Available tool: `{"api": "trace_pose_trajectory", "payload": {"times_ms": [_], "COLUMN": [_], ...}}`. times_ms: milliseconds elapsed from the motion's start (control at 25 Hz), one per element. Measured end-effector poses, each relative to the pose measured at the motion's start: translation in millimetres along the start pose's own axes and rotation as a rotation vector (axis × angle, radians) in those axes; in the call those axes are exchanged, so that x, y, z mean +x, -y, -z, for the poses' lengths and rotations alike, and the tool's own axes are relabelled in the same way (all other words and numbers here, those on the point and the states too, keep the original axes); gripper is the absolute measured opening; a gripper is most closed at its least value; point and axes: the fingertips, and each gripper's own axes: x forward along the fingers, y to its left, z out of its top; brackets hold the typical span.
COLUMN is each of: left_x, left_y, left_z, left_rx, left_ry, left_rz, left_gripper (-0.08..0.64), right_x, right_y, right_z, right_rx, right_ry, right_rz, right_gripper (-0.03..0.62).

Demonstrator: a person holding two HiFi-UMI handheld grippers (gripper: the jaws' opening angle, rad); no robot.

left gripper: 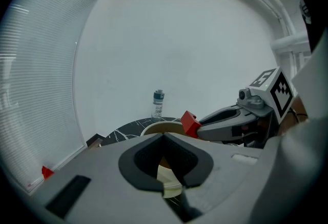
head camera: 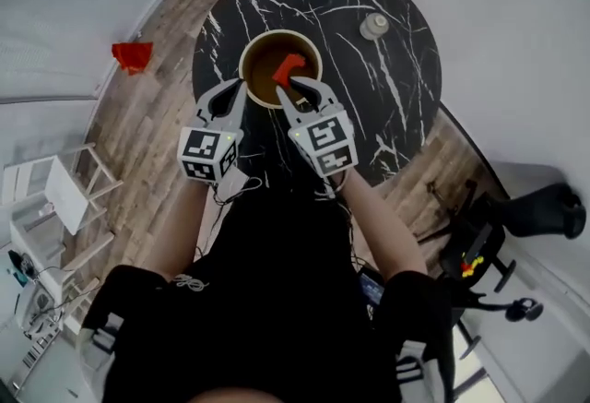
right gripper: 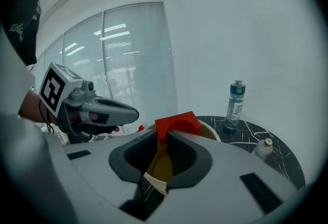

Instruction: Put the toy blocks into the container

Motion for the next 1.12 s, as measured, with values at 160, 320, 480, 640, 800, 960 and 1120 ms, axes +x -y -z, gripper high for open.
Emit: {"api": "trace_pose_trajectory", "payload": {"times_ms": [160, 320, 480, 640, 800, 960, 1120], "left_x": [4.2, 5.1, 2.9, 2.6, 2.4, -1.9, -5.1], "left_y": [2.2, 6.2, 8.2, 10.2, 12.9, 20.5, 25.0], "left_z": [9.2, 10.6, 10.7, 11.2, 15.9, 13.3, 9.2], "left_rx": [0.020, 0.023, 0.010, 0.007, 0.007, 0.004, 0.001], "left_ry": [-0.027, -0.032, -0.036, -0.036, -0.046, -0.042, -0.032], "left_rz": [0.038, 0.053, 0.049, 0.042, 0.032, 0.020, -0.002], "left_gripper": [0.000, 0.000, 0.000, 0.000, 0.000, 0.000, 0.000], "right_x": [0.6, 1.1, 2.3, 5.2, 6.2, -1.5, -11.0], "right_y": [-2.6, -2.5, -5.4, -5.4, -3.4, 0.7, 4.8], "right_z": [17.9, 25.8, 30.6, 31.9, 33.3, 30.5, 24.6], "right_rx": [0.023, 0.033, 0.032, 0.017, 0.015, 0.021, 0.024], "right_ry": [-0.055, -0.086, -0.118, -0.128, -0.123, -0.097, -0.060], "right_rz": [0.042, 0.054, 0.037, 0.025, 0.019, 0.020, 0.025], "right_gripper": [0.050, 0.051, 0.051, 0.044, 0.048, 0.081, 0.077]}}
